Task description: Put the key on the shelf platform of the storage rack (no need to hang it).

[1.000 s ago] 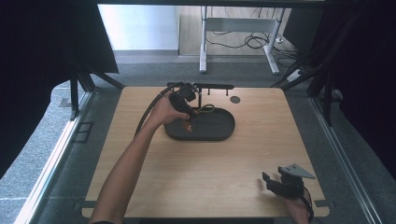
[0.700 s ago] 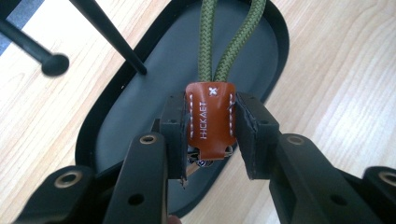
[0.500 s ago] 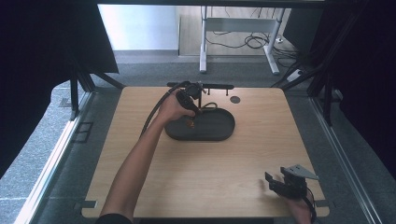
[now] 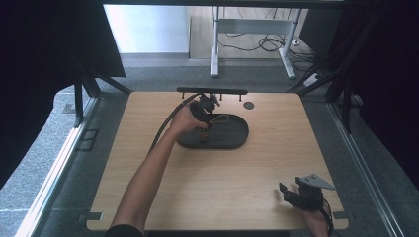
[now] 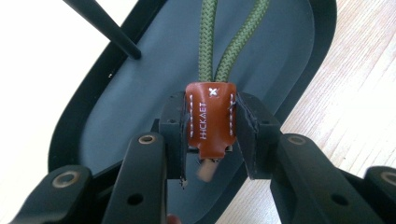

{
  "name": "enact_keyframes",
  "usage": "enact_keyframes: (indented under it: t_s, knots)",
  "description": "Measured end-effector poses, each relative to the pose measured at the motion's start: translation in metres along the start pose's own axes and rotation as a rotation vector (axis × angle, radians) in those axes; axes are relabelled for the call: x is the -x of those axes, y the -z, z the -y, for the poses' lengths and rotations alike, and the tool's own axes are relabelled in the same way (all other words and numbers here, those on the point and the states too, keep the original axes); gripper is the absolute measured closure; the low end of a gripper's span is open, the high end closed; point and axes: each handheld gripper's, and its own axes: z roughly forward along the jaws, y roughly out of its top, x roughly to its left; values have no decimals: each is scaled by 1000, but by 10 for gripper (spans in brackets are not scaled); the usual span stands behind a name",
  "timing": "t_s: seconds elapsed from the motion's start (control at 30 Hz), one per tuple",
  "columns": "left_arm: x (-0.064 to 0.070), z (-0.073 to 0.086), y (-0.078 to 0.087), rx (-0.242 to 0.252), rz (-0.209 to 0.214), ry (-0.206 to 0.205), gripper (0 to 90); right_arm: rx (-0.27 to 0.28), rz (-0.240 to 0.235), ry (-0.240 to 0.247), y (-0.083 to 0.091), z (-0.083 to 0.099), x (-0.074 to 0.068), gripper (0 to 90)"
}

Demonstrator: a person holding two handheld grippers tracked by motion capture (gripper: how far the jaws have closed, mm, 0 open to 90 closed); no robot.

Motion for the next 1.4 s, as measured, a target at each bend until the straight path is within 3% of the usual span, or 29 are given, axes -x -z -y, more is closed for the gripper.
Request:
enact_keyframes:
  t_s: [0.3, 0.67, 0.9, 1.1, 1.17, 1.3, 1.4]
  knots:
    - [2, 2, 0, 9, -7, -3, 619, 1, 2, -2, 0, 0, 1, 304]
    - [3, 5, 18, 47, 8, -4, 568, -1, -7, -7, -2, 0, 2, 304]
    - [13, 9, 35, 75, 13, -23, 526, -4, -11, -4, -3, 0, 0, 304]
    - [18, 21, 50, 114, 13, -11, 486, -10, -9, 4, -3, 0, -2, 304]
    - [21, 27, 54, 122, -1, -26, 474, -8, -4, 0, 0, 1, -3, 304]
    - [30, 44, 63, 136, 5, -38, 455, 0, 3, -2, 2, 0, -5, 304]
    - [36, 59, 68, 145, 3, -25, 448, 1, 4, 3, 2, -1, -6, 304]
